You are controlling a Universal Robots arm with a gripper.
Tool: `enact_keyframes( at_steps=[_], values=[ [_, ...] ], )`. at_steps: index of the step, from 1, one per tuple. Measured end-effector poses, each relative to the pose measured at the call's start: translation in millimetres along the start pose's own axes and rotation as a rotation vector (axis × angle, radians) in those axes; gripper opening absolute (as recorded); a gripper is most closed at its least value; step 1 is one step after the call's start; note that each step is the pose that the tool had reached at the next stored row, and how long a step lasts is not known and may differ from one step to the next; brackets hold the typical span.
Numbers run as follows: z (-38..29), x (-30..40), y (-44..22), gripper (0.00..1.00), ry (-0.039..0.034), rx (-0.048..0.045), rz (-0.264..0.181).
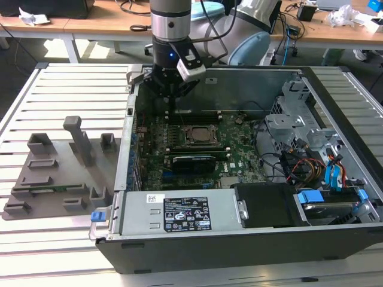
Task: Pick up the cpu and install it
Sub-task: 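Install the first cpu locking lever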
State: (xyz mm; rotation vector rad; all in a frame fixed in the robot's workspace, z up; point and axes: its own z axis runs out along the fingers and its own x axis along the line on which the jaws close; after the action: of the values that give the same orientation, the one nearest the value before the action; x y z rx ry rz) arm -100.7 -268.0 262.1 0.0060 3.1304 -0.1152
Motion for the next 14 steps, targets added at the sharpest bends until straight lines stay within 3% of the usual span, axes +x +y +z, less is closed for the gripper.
enact_keyframes(
  at_steps=[14],
  values=[
    [0.9,-13.0,-0.2,0.11,0.0004,-0.0034,0.000]
  ],
)
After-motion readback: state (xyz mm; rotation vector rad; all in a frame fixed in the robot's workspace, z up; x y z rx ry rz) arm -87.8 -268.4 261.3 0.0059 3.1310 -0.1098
